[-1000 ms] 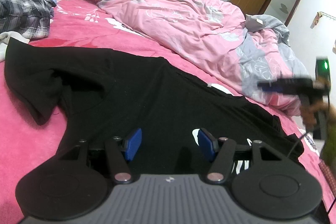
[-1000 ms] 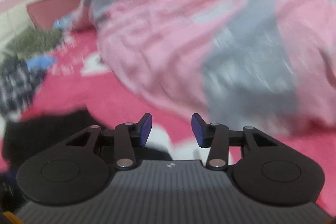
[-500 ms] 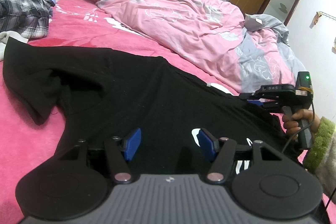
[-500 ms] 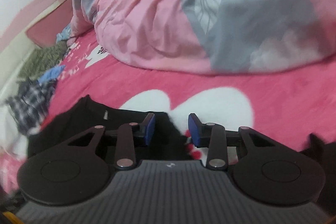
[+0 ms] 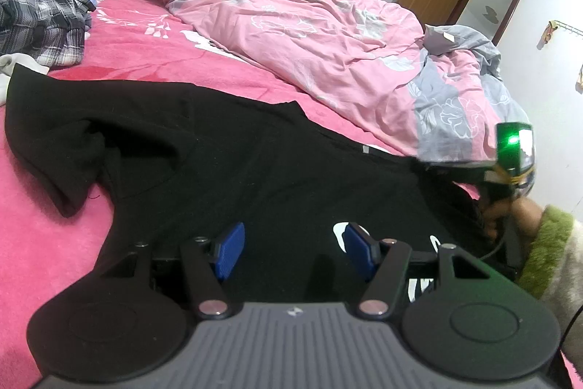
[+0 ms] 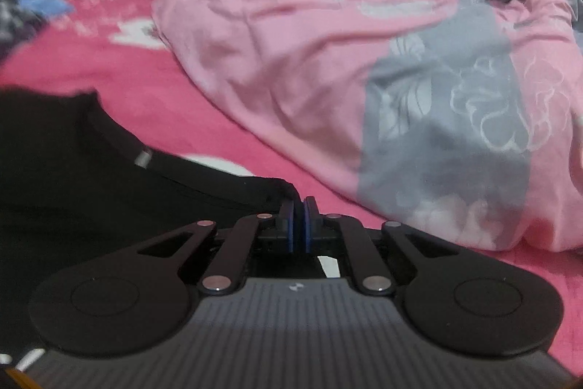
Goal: Fold clothes
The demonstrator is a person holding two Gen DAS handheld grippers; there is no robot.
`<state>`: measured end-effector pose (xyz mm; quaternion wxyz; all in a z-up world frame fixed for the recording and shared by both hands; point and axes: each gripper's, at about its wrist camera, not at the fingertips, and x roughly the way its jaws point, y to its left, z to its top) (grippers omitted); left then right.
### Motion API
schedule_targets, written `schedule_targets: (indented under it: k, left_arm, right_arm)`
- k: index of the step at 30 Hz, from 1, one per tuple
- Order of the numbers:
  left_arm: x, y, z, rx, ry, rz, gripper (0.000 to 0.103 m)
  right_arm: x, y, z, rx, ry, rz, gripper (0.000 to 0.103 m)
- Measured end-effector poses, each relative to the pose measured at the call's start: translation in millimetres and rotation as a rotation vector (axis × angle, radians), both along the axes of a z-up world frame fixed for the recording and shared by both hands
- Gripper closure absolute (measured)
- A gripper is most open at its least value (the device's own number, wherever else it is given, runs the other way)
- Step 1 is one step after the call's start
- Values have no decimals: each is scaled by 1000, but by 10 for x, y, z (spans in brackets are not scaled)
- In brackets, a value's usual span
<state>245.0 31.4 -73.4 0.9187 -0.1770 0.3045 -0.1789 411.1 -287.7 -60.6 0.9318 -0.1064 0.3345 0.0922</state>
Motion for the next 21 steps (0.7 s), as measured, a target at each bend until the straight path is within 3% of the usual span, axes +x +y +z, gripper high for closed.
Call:
schedule_targets:
  k: [2, 5, 10, 12, 15, 21]
  left_arm:
    - [-1, -1, 1, 0, 0, 0, 41]
    - [-2, -2, 0, 0, 0, 0, 41]
    - [-3, -2, -1, 0, 0, 0, 41]
    - [-2, -1, 0, 0, 0, 0, 41]
    - [-2, -2, 0, 0, 0, 0, 41]
    - [-4, 4, 1, -6, 0, 2, 41]
  right_arm:
    - [-10, 72, -4, -66, -35, -1, 99]
    - [79, -149, 13, 109, -6, -67, 94]
    - [223, -525, 42, 407, 42, -176, 72]
    - [221, -758, 84, 574, 55, -229, 69]
    - [68, -1074, 228, 724, 20, -298, 63]
    - [-874, -1517, 688, 796, -44, -332, 63]
